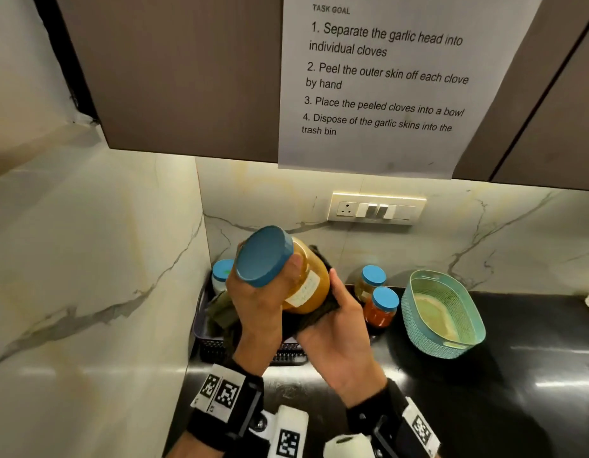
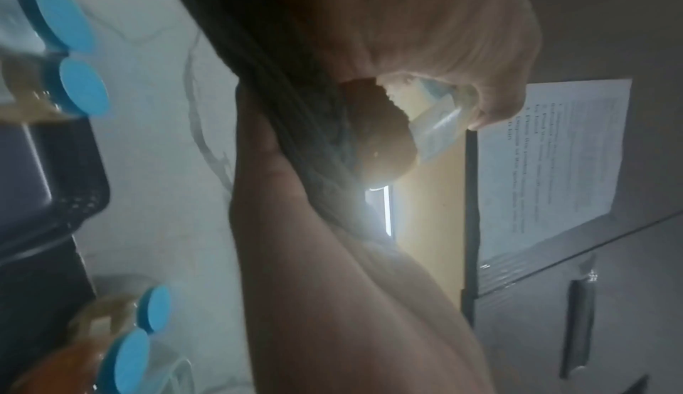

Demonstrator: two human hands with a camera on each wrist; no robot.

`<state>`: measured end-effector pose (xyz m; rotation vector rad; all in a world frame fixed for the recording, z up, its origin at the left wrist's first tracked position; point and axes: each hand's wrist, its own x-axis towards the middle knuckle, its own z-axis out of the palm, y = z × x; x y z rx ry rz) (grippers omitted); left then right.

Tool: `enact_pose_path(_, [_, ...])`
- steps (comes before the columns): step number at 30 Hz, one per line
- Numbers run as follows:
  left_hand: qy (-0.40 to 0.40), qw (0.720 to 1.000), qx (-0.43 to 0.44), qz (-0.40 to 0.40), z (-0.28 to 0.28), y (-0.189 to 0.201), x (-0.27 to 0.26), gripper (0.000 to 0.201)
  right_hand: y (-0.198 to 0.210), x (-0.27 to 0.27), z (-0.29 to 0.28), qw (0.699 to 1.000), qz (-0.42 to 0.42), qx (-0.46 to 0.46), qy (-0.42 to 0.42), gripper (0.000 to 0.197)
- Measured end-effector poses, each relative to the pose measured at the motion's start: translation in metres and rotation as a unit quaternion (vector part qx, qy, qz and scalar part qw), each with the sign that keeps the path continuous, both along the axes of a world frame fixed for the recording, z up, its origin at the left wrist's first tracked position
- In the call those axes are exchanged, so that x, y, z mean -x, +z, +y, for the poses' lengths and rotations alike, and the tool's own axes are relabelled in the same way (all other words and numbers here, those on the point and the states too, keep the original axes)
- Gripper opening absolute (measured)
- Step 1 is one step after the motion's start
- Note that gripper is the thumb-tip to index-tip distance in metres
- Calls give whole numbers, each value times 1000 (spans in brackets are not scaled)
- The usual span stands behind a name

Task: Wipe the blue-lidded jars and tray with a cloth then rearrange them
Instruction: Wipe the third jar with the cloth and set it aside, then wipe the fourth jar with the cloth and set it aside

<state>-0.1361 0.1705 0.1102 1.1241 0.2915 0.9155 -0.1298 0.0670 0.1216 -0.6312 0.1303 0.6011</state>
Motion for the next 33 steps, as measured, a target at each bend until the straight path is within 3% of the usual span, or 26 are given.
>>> enact_pose_path(2, [17, 998, -67, 1, 6, -5, -2, 74, -10, 3, 0, 999, 25, 0, 37, 54])
enact_pose_path(5, [34, 991, -126, 13, 18, -13, -8, 79, -24, 4, -5, 998, 32, 27, 56, 54])
enact_pose_path(10, [32, 984, -175, 13, 16, -25, -9, 70, -33, -2, -24, 996, -4, 87, -4, 47])
enact_pose_path(14, [-33, 980, -190, 42, -11, -52, -5, 65, -45, -18, -45, 990, -31, 130, -37, 40])
enact_pose_path(20, [-116, 969, -200, 85, -49, -88, -24, 68, -86, -42, -78, 989, 127, 73, 26, 51])
enact_pose_path(24, [-158, 959, -212, 102, -76, -109, -51, 67, -112, -53, -112, 981, 174, 76, 28, 50])
enact_pose_path(29, [-193, 937, -254, 142, -116, -150, -90, 71, -137, -79, -167, 967, 201, 147, -49, 48])
enact_pose_path(33, [-213, 900, -334, 181, -153, -182, -120, 70, -148, -100, -212, 952, 208, 199, -101, 43])
